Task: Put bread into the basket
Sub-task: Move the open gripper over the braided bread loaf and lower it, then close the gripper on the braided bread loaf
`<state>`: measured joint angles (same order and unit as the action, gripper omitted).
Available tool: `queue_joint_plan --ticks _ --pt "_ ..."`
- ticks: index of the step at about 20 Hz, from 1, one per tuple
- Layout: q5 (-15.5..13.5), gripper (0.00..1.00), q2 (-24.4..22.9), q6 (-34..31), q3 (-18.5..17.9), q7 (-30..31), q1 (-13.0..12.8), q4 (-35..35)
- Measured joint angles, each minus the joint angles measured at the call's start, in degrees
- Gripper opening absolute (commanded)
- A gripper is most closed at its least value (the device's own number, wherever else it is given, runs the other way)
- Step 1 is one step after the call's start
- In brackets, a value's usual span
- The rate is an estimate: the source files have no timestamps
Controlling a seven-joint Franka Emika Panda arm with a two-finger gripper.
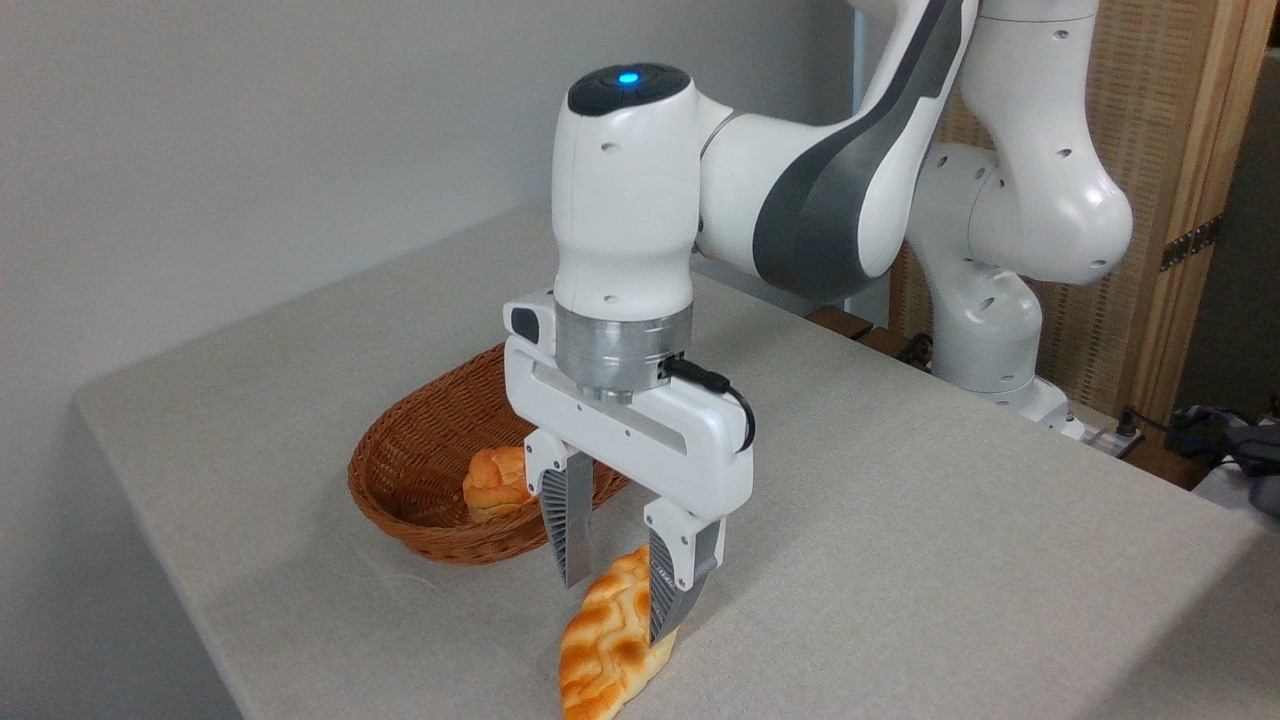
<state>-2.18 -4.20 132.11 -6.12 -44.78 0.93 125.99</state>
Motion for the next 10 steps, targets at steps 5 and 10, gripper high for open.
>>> queue_joint_plan --ticks 5,10 --pt "0.2 1.0 1.5 1.0 0.4 0.0 -0.1 0.0" --pt "0.6 1.0 2.5 1.6 0.4 0.0 -0.2 0.0"
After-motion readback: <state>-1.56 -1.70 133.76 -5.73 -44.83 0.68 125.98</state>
